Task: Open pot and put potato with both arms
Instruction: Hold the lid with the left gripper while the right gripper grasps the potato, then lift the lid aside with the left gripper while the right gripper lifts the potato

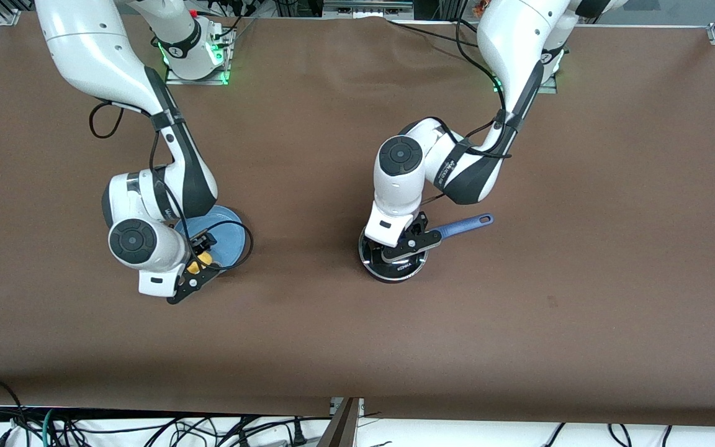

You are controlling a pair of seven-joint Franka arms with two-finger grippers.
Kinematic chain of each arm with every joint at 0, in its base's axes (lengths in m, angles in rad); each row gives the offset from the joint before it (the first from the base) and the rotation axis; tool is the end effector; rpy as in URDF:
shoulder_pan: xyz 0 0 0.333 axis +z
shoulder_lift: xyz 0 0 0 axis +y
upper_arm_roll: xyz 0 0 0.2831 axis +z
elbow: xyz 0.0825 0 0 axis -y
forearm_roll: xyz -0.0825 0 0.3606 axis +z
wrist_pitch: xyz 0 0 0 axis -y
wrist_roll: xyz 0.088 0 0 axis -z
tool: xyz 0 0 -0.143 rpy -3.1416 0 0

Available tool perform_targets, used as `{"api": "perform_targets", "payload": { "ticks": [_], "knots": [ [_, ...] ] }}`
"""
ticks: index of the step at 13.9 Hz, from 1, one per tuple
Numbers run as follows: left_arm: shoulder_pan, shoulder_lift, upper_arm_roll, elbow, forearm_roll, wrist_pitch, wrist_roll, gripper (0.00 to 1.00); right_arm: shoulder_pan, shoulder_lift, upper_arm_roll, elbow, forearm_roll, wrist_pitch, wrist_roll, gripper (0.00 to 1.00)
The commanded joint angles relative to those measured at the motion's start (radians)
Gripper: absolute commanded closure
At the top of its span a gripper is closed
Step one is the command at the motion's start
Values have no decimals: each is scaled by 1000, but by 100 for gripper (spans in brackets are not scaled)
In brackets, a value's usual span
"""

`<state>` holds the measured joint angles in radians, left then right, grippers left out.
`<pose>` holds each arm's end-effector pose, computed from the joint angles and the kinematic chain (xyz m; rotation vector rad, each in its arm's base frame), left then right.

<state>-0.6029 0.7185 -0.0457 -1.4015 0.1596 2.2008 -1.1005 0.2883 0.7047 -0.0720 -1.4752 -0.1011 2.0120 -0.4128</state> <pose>0.5660 -0.4099 0.2393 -3.0764 -0.5846 -0.2063 0.6384 0.1360 0.2027 2.8320 1.0229 -0.2705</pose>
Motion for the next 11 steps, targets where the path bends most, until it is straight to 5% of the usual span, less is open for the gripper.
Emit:
{"api": "perform_targets", "payload": {
  "ticks": [1, 7, 11],
  "knots": [
    [11, -28, 0, 24, 29, -15, 16, 48, -1, 19, 1, -10, -12, 14, -18, 0],
    [128, -160, -2, 4, -92, -101, 317, 49, -12, 19, 1, -100, -6, 113, -17, 4],
    [309, -275, 13, -94, -213, -156, 797, 49, -12, 15, 1, -93, 15, 102, -5, 80]
  ]
}}
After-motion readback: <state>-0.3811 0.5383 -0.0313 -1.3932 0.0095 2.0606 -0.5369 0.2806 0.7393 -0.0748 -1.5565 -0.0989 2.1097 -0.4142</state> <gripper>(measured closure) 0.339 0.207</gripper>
